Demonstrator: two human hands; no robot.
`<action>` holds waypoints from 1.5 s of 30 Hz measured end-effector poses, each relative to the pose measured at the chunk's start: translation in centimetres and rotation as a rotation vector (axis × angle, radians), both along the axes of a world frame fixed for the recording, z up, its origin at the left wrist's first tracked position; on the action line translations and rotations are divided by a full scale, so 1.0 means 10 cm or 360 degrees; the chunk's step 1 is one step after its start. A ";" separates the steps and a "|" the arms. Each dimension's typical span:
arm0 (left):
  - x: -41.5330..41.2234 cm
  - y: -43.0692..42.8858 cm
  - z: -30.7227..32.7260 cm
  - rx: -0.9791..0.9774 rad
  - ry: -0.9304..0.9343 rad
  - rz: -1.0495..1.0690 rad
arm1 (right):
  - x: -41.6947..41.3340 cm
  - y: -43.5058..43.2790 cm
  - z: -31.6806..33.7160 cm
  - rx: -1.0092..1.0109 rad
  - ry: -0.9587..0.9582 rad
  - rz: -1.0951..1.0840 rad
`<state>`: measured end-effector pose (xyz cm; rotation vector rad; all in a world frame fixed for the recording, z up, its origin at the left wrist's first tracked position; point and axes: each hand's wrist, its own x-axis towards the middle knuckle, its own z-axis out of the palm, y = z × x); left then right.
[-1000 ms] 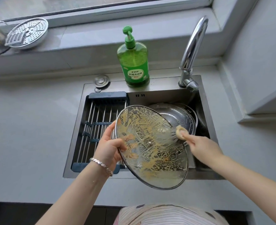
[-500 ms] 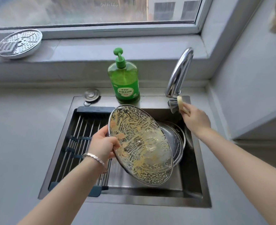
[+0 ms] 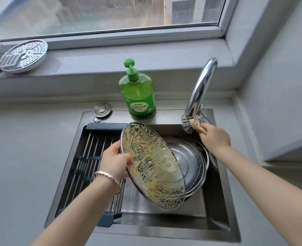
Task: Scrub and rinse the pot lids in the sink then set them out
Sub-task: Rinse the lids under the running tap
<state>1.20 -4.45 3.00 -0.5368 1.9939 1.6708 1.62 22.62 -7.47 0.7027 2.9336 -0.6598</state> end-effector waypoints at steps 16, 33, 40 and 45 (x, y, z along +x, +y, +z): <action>0.04 -0.20 0.05 0.0000 0.0024 0.0061 | 0.47 -0.74 0.31 -0.1869 0.0193 -0.0049; 0.14 -0.40 0.09 0.0055 0.0041 0.0089 | 0.50 -0.81 0.28 -0.2034 0.0483 0.0026; 0.17 -0.41 0.10 0.0044 0.0059 0.0081 | 0.39 -0.78 0.49 -0.1921 0.0396 0.0098; 0.21 -0.43 0.10 0.0052 0.0055 0.0090 | 0.38 -0.85 0.55 -0.1846 0.0358 0.0026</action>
